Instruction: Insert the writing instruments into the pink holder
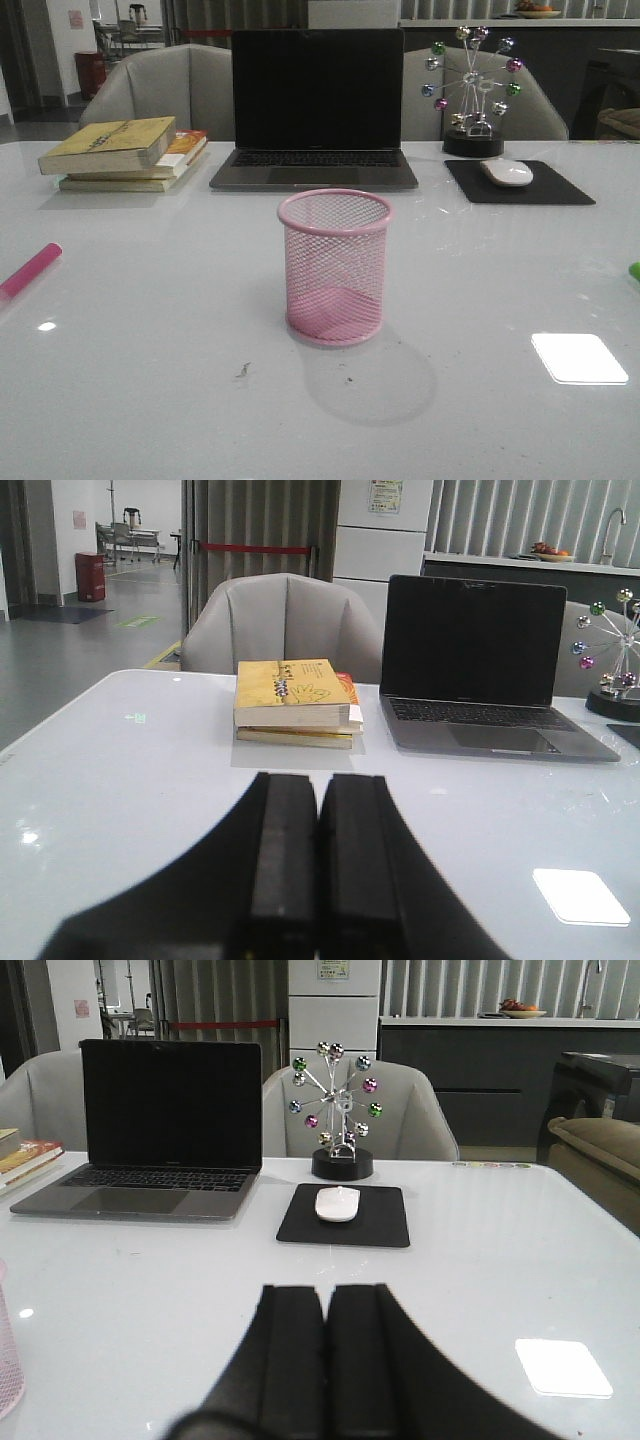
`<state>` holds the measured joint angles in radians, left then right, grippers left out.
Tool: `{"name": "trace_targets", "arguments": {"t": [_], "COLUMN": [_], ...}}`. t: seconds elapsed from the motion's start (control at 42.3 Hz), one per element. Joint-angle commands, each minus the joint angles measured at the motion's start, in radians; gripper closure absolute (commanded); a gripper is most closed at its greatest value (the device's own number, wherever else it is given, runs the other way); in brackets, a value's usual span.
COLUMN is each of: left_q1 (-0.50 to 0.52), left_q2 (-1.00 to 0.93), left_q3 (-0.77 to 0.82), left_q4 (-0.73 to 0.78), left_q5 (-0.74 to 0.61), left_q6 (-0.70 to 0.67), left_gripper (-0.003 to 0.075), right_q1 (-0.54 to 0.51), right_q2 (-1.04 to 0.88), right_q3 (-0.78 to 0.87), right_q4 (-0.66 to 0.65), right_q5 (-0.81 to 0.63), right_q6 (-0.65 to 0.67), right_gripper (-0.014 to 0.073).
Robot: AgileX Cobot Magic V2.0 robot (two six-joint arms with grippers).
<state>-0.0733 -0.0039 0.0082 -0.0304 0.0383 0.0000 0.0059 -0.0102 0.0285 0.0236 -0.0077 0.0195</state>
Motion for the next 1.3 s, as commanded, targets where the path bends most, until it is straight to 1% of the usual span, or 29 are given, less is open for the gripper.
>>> {"name": "trace_targets", "arguments": {"t": [0.0, 0.189, 0.331, 0.402, 0.473, 0.592, 0.733, 0.852, 0.97, 1.112, 1.278], "left_q1": [-0.001, -0.001, -0.001, -0.001, -0.001, -0.001, -0.001, -0.001, -0.001, -0.001, -0.001], "left_q2": [-0.017, -0.017, -0.017, -0.017, -0.017, -0.011, 0.052, 0.148, 0.252, 0.366, 0.462], "left_q3": [-0.001, -0.001, -0.001, -0.023, -0.078, -0.223, -0.421, -0.583, -0.699, -0.760, -0.756], "left_q4": [-0.003, -0.003, -0.005, -0.008, -0.008, -0.008, -0.008, -0.008, -0.008, -0.008, -0.008], "left_q5": [-0.094, -0.094, -0.130, -0.155, -0.132, -0.056, 0.049, 0.164, 0.262, 0.351, 0.458], "left_q6": [-0.006, -0.006, -0.006, -0.006, -0.006, -0.006, -0.006, -0.006, -0.006, -0.006, -0.006], "left_gripper": [0.0627, 0.0627, 0.0627, 0.0627, 0.0627, 0.0627, 0.0627, 0.0627, 0.0627, 0.0627, 0.0627], "right_q1": [-0.006, -0.006, -0.006, -0.005, -0.004, -0.004, -0.004, -0.004, -0.004, -0.004, -0.004], "right_q2": [-0.021, -0.021, -0.021, -0.021, -0.021, -0.016, 0.035, 0.125, 0.228, 0.355, 0.474], "right_q3": [-0.013, -0.013, -0.014, -0.033, -0.077, -0.191, -0.368, -0.519, -0.634, -0.714, -0.717], "right_q4": [0.001, 0.001, -0.004, -0.004, -0.004, -0.024, -0.053, -0.053, -0.053, -0.053, -0.053], "right_q5": [-0.095, -0.095, -0.113, -0.122, -0.103, -0.035, 0.062, 0.175, 0.284, 0.412, 0.501], "right_q6": [-0.003, -0.003, -0.010, -0.010, -0.010, -0.011, -0.011, -0.011, -0.011, -0.011, -0.011], "right_gripper": [0.0536, 0.0536, 0.0536, 0.0536, 0.0536, 0.0536, 0.0536, 0.0536, 0.0536, 0.0536, 0.0536]}}
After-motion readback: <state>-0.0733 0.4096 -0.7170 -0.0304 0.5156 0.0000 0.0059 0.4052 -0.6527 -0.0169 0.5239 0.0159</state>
